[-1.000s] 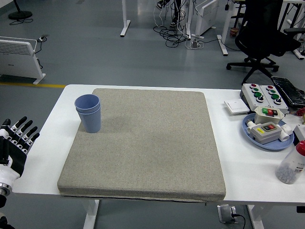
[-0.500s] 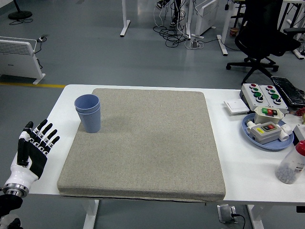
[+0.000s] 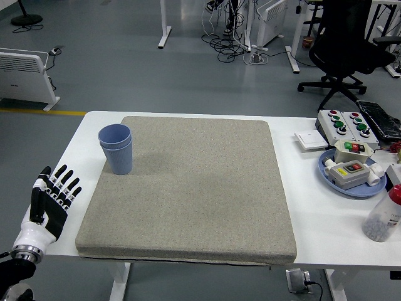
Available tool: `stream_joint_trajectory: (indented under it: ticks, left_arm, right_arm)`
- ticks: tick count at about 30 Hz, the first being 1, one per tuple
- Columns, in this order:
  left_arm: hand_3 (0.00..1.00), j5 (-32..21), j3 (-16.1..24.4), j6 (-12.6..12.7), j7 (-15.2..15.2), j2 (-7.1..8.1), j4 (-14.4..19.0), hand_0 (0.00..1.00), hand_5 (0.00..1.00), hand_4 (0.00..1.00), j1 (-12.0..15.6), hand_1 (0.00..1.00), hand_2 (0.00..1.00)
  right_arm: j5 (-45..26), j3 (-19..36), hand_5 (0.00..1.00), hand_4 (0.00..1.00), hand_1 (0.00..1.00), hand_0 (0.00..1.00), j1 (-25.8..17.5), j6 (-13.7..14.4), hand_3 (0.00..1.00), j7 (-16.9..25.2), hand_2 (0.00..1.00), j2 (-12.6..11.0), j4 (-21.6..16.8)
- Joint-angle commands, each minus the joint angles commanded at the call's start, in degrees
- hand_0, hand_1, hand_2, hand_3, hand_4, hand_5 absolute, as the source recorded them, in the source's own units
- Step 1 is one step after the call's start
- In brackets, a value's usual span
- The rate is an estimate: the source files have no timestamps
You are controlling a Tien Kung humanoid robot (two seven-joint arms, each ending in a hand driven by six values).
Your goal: Push cup pick cup insert cup
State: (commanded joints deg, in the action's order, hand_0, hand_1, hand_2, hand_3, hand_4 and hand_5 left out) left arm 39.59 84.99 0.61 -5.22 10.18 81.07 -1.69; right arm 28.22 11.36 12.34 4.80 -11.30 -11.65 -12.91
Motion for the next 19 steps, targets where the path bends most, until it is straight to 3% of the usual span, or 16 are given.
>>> stream_joint_trajectory:
  ticks: [19]
  left_arm:
    - [0.975,-0.7,0.1,0.4,-0.9,-0.07,-0.7,0.965,0.998,0.662,0.4,0.954,0.997]
  right_arm:
    - [2.2,1.0,0.383,0.154,0.667,0.729,-0.9,0.1,0.584,-0.4,0.690,-0.1,0.0]
